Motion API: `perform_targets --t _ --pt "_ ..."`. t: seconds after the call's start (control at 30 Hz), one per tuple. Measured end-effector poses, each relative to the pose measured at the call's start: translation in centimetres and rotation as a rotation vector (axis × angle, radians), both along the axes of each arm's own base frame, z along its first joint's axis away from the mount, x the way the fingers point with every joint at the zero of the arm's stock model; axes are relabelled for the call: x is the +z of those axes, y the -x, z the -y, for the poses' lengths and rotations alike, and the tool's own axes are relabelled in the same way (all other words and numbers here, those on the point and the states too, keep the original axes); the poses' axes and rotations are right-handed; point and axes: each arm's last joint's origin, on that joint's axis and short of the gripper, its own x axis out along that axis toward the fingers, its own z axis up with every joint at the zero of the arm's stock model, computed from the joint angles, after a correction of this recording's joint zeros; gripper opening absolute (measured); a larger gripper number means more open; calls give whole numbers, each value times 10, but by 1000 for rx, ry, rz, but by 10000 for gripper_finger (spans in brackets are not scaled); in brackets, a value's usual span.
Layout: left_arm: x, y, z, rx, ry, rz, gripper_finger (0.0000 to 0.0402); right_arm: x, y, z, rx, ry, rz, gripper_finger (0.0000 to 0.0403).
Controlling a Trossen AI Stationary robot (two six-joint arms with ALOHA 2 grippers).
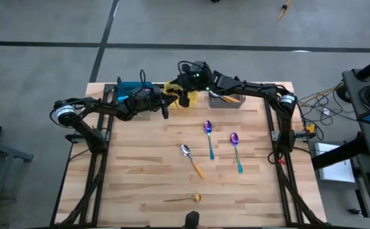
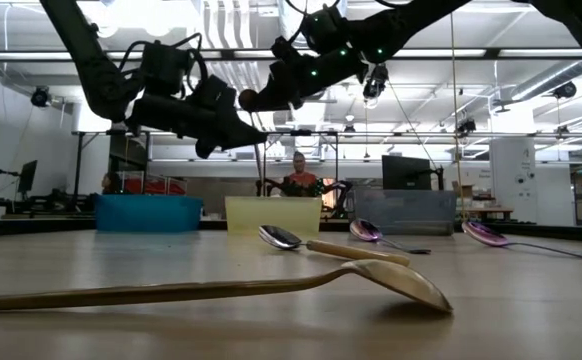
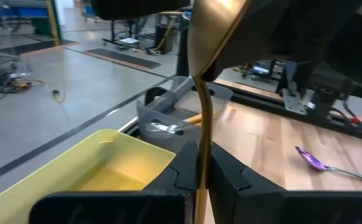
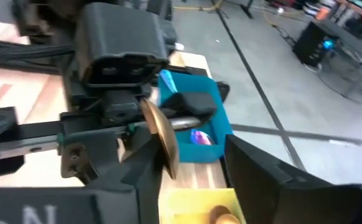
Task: Sort silverware by color (type)
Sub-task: Put the gold spoon into the yellow bin
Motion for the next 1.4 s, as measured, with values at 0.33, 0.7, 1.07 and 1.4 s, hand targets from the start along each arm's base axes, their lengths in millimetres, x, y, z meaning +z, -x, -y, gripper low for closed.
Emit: perform_targets --t 0.33,0.7,1.07,1.4 --pt "4 3 -3 143 -16 9 1 3 3 3 -132 -15 2 200" --pt "9 8 -10 350 -16 29 0 20 13 1 -249 -41 21 201" --pt "38 20 -16 381 -16 264 0 0 12 -17 -278 -89 -136 201" --pt "47 20 -14 304 104 428 0 -8 -6 -37 -342 69 -24 201"
